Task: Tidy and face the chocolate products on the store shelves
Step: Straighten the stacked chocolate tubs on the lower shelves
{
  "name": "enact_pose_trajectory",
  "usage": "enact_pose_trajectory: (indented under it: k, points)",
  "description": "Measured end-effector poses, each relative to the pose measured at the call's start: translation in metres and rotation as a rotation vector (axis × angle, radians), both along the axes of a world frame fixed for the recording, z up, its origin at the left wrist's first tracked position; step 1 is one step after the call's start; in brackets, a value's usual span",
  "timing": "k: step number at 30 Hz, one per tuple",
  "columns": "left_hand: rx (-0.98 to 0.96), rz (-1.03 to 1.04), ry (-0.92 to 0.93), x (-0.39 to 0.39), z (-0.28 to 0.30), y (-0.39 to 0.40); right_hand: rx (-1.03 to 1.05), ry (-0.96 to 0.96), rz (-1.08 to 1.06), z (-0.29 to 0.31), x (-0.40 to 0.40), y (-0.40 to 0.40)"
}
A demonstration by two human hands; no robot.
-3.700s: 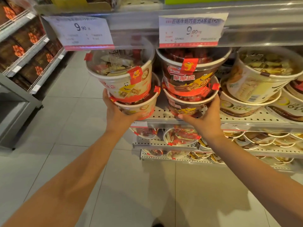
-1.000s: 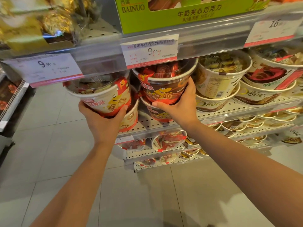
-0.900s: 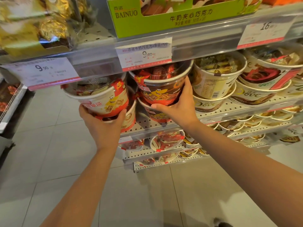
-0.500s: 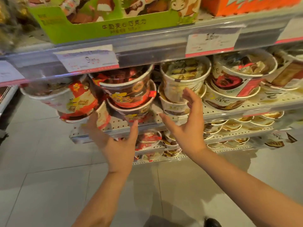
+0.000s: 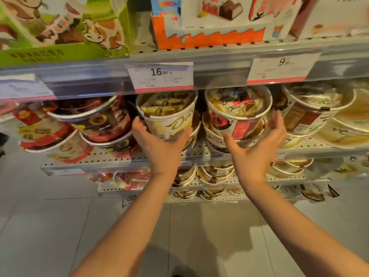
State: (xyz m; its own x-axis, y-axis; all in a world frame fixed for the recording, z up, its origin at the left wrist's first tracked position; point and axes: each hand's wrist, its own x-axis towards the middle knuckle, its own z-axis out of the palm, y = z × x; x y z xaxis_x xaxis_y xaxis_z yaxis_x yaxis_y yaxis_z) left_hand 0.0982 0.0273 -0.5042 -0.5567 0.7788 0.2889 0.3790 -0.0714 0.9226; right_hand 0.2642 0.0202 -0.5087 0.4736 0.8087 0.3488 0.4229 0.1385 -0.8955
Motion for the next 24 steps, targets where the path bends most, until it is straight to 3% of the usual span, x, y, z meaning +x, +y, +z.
enact_pose_trajectory:
  k: [9, 13, 19, 24]
  points:
    - [-0.139, 0.123, 0.083, 0.000, -0.001, 0.027, -0.144, -0.002, 0.002, 0.001, 0.003, 0.032]
    - [-0.180, 0.064, 0.013, -0.009, 0.001, 0.015, -0.158, 0.056, 0.124, 0.000, 0.025, 0.031]
    - [-0.139, -0.099, 0.071, -0.031, -0.001, 0.011, -0.204, 0.095, 0.319, 0.006, 0.056, 0.040]
    - [-0.129, -0.109, 0.097, -0.025, -0.010, 0.010, -0.184, 0.100, 0.336, 0.000, 0.051, 0.035]
